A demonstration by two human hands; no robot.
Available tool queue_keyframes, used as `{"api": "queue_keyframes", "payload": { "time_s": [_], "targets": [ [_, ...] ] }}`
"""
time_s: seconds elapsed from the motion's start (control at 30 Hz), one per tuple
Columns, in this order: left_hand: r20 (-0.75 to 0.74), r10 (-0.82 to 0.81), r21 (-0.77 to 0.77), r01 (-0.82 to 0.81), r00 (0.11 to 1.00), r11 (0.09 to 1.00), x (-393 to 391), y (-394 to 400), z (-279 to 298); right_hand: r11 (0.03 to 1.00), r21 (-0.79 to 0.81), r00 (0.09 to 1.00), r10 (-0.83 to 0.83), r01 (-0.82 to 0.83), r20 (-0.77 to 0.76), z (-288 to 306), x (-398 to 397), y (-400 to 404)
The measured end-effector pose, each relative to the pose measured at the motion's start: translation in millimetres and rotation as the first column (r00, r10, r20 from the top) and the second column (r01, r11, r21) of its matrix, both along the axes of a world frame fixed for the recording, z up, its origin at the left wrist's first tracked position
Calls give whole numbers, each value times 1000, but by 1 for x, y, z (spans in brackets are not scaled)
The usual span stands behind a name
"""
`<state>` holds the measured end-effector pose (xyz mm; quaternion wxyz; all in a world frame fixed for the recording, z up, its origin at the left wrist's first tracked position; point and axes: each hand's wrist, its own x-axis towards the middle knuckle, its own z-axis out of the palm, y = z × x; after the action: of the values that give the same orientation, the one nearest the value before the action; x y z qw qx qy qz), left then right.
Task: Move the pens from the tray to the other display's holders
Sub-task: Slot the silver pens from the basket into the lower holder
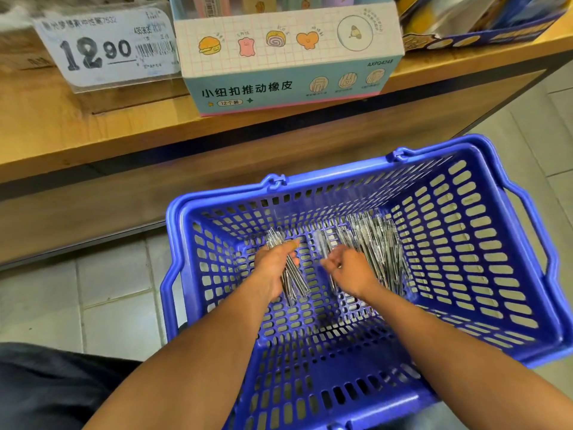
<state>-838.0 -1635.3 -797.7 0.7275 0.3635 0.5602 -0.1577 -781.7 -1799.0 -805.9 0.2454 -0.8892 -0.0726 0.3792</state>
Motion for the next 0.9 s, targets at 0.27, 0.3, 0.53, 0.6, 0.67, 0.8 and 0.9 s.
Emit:
{"api": "queue_keyframes", "payload": {
  "time_s": [0.27, 0.3, 0.53, 0.6, 0.67, 0.8, 0.9],
  "targets": [
    [31, -45, 35, 44, 998, 998, 0, -3, -1, 888, 458, 995, 7, 42, -104, 10, -33, 27],
    [13, -40, 51, 39, 999, 998, -1, -4, -3, 885, 457, 991, -26, 83, -128, 7, -30, 26],
    [-59, -23, 28, 24, 998, 999, -2, 0, 0, 974, -224, 997, -20, 37, 79, -30, 9, -5],
    [-70, -12, 27, 14, 997, 1000, -3, 0, -2, 956, -291, 995, 59, -35, 77, -35, 10, -5],
    [-75, 4, 23, -2, 997, 1000, -3, 0, -2, 952, -294, 991, 109, -82, 78, -37, 9, -2],
    [-80, 0, 46, 3, 997, 999, -2, 0, -4, 999, -22, 999, -41, 41, 10, -26, 7, 9],
    [-39, -7, 29, 9, 999, 1000, -1, 0, -5, 959, 257, 978, -68, 119, -197, -5, 0, 21]
  ]
}}
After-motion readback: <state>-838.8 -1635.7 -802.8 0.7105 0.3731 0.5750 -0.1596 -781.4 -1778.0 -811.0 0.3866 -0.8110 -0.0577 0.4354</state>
